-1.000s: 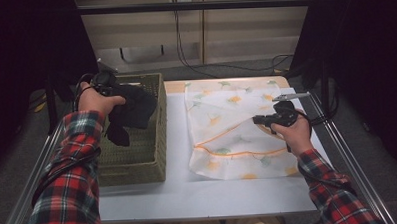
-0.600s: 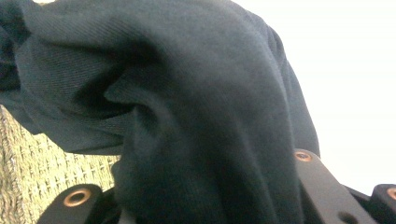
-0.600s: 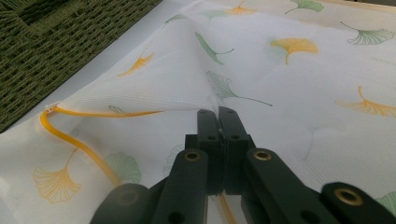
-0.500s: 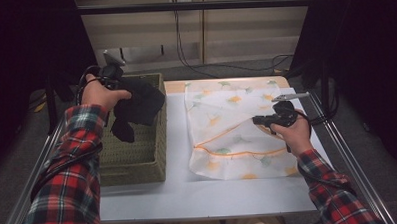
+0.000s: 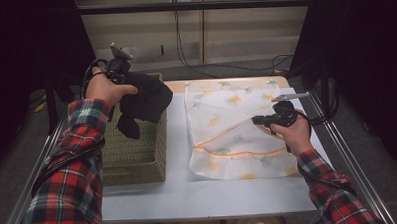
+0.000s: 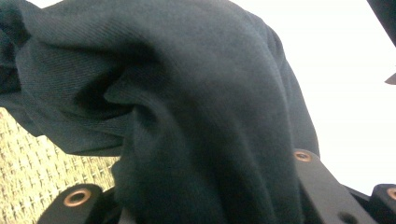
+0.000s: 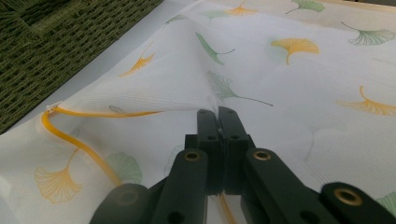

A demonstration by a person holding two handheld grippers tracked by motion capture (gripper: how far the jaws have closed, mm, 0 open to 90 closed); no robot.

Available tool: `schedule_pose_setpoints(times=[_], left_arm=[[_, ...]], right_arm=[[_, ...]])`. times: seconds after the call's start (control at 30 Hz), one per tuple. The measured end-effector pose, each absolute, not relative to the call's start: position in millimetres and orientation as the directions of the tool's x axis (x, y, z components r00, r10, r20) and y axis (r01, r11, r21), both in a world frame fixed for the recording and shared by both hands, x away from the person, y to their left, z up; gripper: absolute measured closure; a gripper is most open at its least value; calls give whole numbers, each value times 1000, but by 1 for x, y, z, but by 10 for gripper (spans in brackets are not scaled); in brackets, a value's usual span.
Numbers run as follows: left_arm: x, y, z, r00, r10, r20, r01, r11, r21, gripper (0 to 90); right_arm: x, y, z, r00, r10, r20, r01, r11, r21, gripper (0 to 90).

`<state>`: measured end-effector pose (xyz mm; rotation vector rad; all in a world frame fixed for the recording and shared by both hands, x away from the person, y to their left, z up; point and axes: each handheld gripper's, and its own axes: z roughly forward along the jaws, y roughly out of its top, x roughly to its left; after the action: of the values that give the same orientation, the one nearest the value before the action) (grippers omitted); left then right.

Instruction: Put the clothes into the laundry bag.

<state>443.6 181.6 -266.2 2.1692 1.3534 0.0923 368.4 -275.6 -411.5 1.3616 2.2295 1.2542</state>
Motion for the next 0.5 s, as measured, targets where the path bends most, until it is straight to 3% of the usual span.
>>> schedule_pose_setpoints(times=[0.5], left_arm=[[439,151,-255,549,807,-220,776,-394,492,667]], right_arm=[[368,-275,-412,-537,815,217,610,198,768,897]])
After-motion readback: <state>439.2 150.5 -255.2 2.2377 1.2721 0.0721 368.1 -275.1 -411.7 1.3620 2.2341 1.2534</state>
